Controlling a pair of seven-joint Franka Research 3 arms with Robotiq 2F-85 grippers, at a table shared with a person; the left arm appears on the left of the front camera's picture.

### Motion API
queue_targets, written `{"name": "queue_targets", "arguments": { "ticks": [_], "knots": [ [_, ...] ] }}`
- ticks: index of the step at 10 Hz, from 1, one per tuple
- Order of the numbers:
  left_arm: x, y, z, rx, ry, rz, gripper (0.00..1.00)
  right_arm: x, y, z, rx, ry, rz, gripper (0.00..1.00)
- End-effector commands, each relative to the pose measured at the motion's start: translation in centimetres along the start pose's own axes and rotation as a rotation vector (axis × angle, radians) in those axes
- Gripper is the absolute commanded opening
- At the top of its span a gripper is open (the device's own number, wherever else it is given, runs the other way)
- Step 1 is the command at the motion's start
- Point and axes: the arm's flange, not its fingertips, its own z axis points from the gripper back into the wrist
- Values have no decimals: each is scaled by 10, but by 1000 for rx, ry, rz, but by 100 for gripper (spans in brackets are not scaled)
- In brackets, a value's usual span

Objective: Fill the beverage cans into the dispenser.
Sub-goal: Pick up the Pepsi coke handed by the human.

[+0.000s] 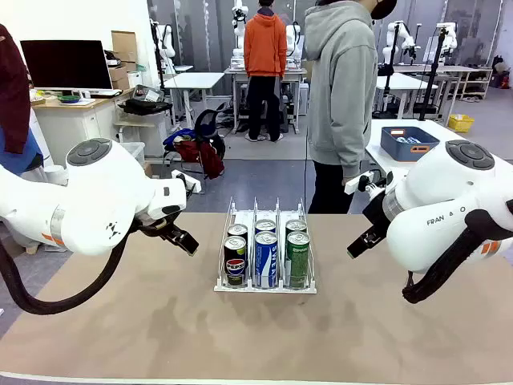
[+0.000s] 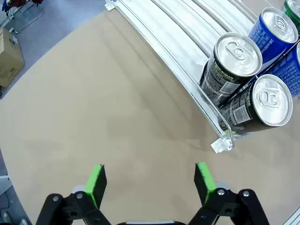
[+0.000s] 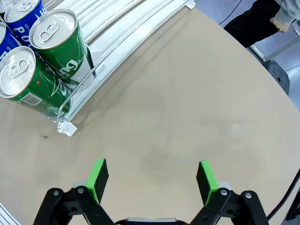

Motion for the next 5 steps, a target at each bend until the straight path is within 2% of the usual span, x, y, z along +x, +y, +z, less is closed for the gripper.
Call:
{"name": "queue_targets", "arguments": {
  "ticks": [1, 5],
  "knots": [
    [0, 0, 0, 0, 0, 0, 100, 0, 0, 0, 0, 0, 0, 100],
    [0, 0, 0, 0, 0, 0, 100, 0, 0, 0, 0, 0, 0, 100]
  ]
}}
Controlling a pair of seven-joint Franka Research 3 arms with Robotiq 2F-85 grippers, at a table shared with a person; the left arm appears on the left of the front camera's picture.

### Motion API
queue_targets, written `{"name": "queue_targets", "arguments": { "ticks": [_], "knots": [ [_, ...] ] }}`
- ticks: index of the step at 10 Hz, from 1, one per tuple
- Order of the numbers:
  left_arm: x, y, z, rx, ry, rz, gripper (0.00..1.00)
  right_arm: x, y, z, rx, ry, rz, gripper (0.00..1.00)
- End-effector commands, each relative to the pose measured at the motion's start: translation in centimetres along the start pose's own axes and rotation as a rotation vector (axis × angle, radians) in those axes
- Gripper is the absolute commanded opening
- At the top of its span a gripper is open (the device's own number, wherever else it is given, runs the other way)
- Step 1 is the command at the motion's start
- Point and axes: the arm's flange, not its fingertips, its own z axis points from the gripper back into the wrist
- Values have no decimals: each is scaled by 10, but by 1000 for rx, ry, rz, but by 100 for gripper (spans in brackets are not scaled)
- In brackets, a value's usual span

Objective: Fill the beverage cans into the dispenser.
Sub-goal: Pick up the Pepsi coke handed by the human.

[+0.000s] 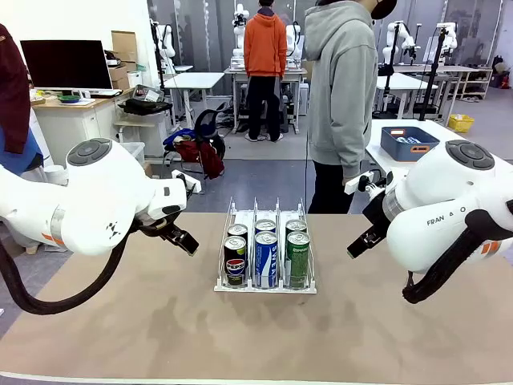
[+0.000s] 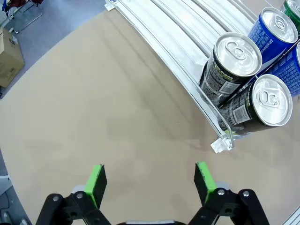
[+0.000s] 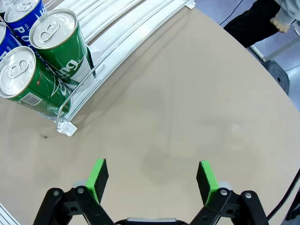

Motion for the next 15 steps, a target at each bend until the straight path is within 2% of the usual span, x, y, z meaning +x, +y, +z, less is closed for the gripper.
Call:
{"name": "queue_targets", "arguments": {
  "ticks": [1, 7, 8, 9, 10, 12, 13, 15],
  "knots": [
    [0, 0, 0, 0, 0, 1, 100, 0, 0, 0, 0, 0, -1, 100],
    [0, 0, 0, 0, 0, 0, 100, 0, 0, 0, 0, 0, -1, 100],
    [7, -3, 12, -12, 41, -66, 100, 0, 0, 0, 0, 0, 0, 100],
    [1, -14, 31, -51, 99, -89, 100, -7, 12, 18, 50, 16, 46, 100],
    [3, -19, 41, -95, 100, -112, 100, -3, 9, 33, 94, 1, 104, 100],
    [9, -3, 66, -195, 106, -194, 100, 0, 20, 58, 249, -81, 184, 100],
    [12, -1, 80, -263, 78, -181, 100, 4, 8, 76, 294, -106, 233, 100],
    [10, 19, 116, -379, 11, -231, 100, 5, 7, 110, 356, -162, 258, 100]
  ]
}}
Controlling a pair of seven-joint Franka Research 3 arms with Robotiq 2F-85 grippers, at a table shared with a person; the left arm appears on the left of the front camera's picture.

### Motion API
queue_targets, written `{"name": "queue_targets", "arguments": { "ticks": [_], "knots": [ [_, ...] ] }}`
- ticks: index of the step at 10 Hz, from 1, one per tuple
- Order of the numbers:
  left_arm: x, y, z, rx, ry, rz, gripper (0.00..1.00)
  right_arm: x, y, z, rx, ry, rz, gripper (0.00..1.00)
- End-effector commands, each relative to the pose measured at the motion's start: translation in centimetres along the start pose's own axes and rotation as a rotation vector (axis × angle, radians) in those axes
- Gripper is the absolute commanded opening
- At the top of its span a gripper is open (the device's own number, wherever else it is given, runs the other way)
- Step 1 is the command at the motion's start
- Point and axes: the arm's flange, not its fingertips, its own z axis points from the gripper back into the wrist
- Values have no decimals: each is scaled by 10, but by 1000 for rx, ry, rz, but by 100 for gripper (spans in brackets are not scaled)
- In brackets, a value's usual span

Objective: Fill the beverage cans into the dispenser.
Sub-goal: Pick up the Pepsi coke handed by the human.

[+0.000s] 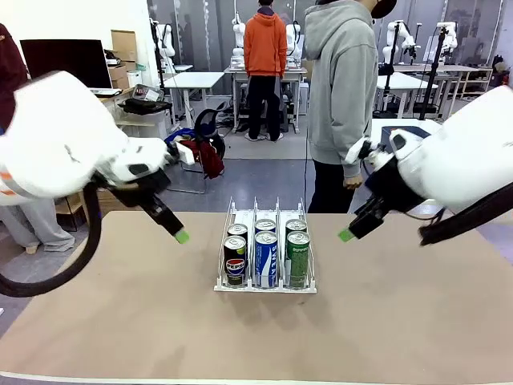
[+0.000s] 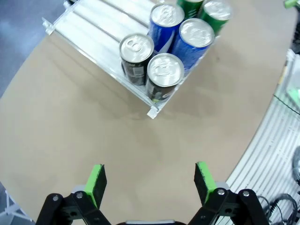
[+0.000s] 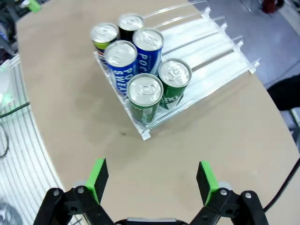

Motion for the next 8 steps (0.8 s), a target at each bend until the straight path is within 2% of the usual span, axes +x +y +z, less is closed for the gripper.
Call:
{"name": "queue_targets", "arguments": {
  "ticks": [1, 3, 5, 6, 7, 8],
  "knots": [
    [-10, 16, 34, -83, -57, -33, 100, -17, -11, 34, 46, -36, 31, 100],
    [-11, 32, 73, -33, -98, -27, 100, -18, -19, 66, 20, -63, 12, 100],
    [-17, 39, 94, -12, -154, 21, 100, -22, -39, 100, 54, -93, 2, 100],
    [-18, 48, 99, -8, -195, 34, 100, -25, -45, 104, 33, -94, -24, 100],
    [-18, 46, 83, 50, -176, 41, 100, -24, -47, 88, 18, -61, -25, 100],
    [-14, 41, 103, 12, -149, 29, 100, -22, -38, 103, 10, -85, -22, 100]
  ]
}}
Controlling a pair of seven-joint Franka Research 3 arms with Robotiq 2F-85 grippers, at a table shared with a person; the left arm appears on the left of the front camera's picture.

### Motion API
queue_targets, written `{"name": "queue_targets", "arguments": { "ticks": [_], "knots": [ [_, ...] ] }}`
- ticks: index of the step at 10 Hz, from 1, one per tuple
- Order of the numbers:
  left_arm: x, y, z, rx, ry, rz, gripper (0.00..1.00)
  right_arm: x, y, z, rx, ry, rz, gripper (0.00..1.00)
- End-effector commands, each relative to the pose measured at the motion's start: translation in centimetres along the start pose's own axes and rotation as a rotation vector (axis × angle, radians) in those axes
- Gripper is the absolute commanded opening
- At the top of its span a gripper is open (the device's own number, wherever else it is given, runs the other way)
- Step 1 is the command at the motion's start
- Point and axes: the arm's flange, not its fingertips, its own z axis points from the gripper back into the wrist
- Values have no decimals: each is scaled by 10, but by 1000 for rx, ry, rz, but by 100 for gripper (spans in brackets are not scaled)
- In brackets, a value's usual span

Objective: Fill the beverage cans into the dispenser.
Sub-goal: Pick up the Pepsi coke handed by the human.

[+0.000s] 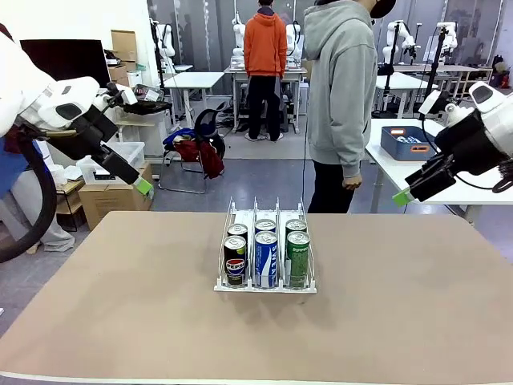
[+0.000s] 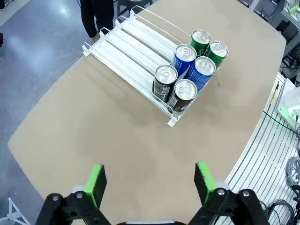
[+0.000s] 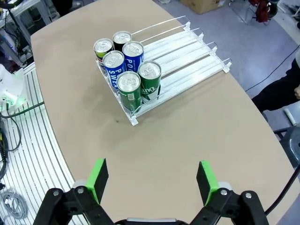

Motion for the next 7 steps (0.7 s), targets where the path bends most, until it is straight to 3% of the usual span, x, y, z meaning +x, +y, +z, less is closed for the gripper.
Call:
{"name": "queue_targets", "arguments": {
  "ticks": [1, 4, 7],
  "knots": [
    [2, -3, 2, -21, 7, -10, 100, 2, 6, 0, 9, -12, 13, 100],
    [2, -4, 0, -3, 6, -9, 100, 3, 5, 0, -3, 2, 12, 100],
    [41, -1, 41, -148, -101, -23, 100, 46, 2, 24, -18, 7, 52, 100]
  ]
}}
